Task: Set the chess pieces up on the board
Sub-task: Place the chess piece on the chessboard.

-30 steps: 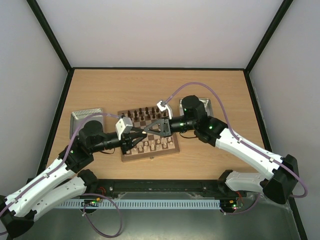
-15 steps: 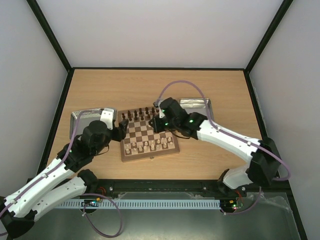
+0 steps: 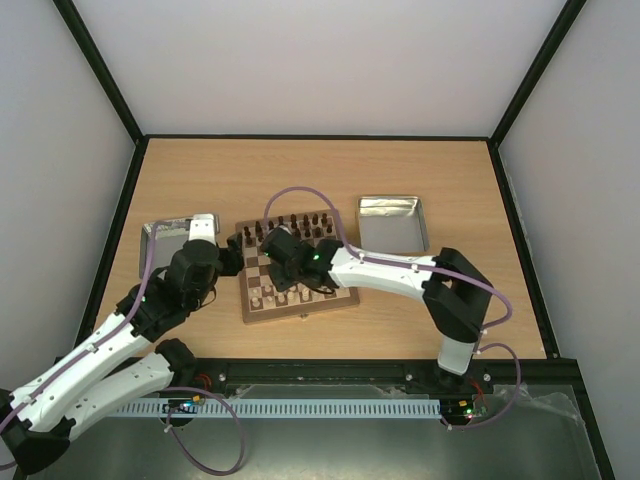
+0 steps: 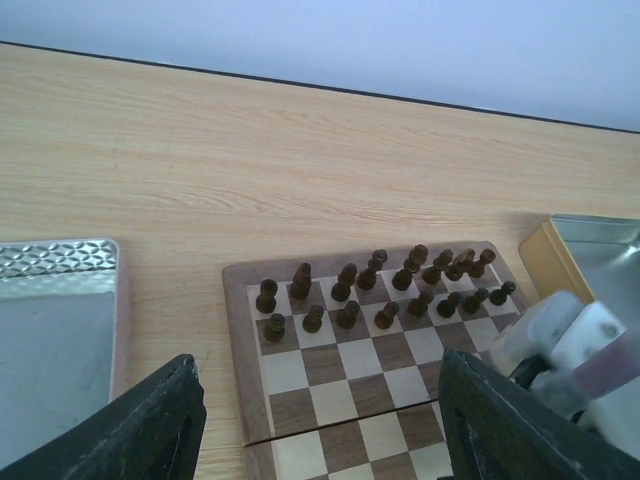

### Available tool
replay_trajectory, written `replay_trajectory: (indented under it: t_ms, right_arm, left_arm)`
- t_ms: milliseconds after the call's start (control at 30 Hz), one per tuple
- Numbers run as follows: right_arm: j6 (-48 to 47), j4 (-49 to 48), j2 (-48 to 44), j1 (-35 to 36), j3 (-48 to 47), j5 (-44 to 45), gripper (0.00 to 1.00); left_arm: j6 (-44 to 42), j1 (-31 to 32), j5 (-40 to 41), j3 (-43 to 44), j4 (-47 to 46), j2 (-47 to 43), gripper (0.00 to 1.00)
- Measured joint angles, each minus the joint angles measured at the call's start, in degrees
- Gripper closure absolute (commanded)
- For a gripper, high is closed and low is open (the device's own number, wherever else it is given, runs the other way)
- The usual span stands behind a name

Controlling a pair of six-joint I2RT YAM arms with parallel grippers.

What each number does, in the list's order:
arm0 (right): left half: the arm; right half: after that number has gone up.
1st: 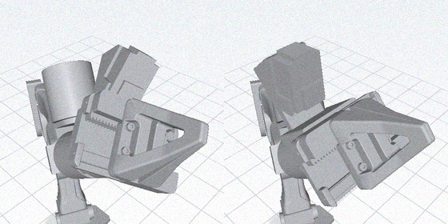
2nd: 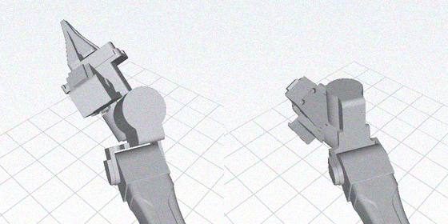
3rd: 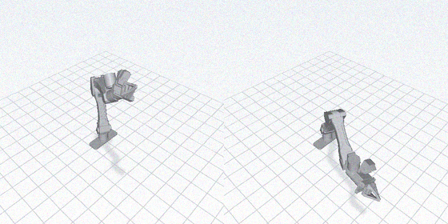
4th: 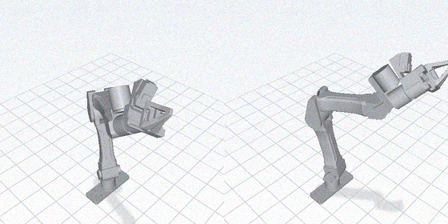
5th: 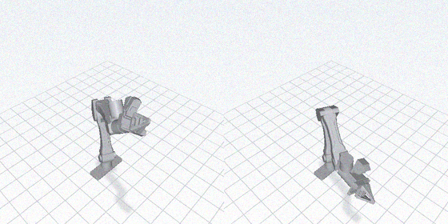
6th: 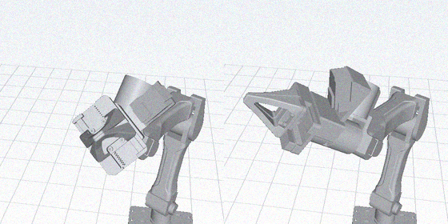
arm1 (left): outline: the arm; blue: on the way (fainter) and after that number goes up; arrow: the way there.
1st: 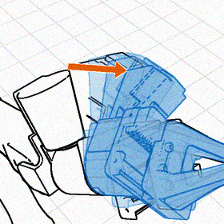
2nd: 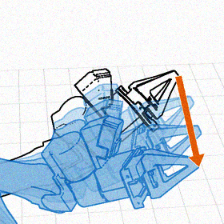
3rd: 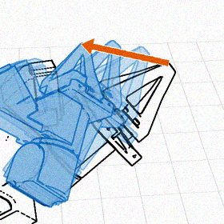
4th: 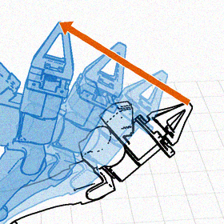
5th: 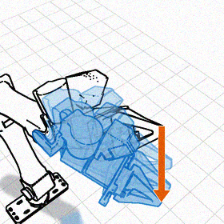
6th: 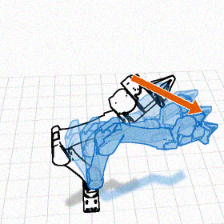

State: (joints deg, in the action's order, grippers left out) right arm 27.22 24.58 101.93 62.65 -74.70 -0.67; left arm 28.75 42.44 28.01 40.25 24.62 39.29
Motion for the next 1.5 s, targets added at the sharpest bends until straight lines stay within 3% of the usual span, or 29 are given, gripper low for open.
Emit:
replay_trajectory:
  t_ms: [500, 933, 1500]
  right_arm:
    - [-1.57, 2.6, 7.85, 0.9, -3.61, -1.88, 0.88]
    - [-2.43, 4.46, 8.76, 1.18, -3.69, -4.13, 0.76]
    - [-1.29, 4.74, 8.74, 1.18, -5.31, -3.37, 0.7]
  left_arm:
    - [1.75, -1.11, 3.17, -0.02, 0.52, -1.75, 0.34]
    - [1.75, -1.29, 3.1, -0.02, 0.5, -1.29, 0.34]
    - [1.77, -1.64, 2.99, -0.02, 0.5, -1.09, 0.32]
